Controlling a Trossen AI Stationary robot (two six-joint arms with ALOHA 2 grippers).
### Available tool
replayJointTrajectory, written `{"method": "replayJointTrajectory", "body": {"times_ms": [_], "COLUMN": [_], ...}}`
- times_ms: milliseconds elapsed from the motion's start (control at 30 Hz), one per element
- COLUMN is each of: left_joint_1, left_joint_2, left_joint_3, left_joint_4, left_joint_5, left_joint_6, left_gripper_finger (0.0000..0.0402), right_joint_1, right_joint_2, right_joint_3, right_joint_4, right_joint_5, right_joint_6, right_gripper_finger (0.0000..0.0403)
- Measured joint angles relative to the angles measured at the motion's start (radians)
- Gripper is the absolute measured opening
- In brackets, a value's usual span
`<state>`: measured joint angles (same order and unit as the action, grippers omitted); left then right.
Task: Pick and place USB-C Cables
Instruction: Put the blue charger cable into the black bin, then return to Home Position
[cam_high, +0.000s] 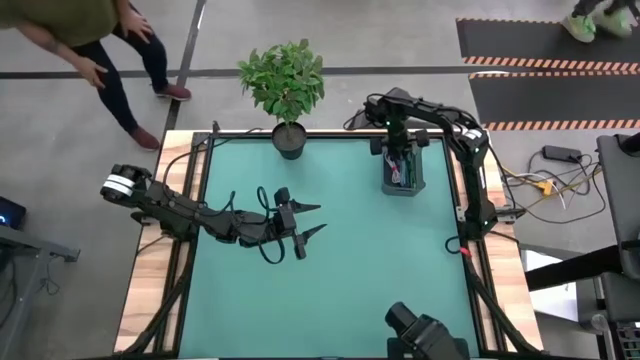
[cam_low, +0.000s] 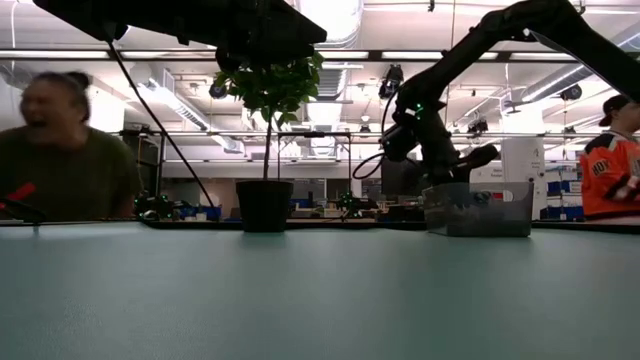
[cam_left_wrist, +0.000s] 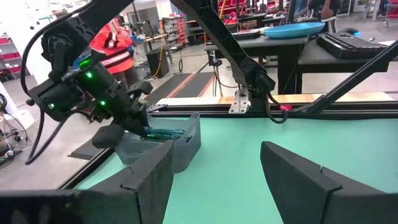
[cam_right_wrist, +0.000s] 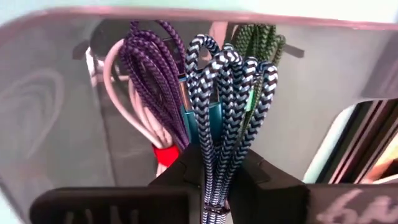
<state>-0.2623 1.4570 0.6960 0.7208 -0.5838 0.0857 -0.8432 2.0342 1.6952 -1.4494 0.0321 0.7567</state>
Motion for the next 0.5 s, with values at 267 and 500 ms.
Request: {"method": "replayJointTrajectory", "body": {"times_ms": [267,500], "left_joint_1": [0.0,0.0], "left_joint_2": [0.0,0.0], "left_joint_3": [0.0,0.0], "left_joint_4": [0.0,0.0], "left_joint_5": [0.0,0.0], "left_joint_6": [0.0,0.0], "left_gripper_finger": [0.0222,0.0222], "right_joint_1": [0.016,0.019], "right_joint_2": [0.0,-0.003], "right_joint_3": [-0.01,-0.01], "right_joint_4": [-0.001,-0.021], "right_joint_5": [0.048,0.046], "right_joint_6": [-0.031,-0.052], "right_gripper_finger": [0.0085,0.0127]}}
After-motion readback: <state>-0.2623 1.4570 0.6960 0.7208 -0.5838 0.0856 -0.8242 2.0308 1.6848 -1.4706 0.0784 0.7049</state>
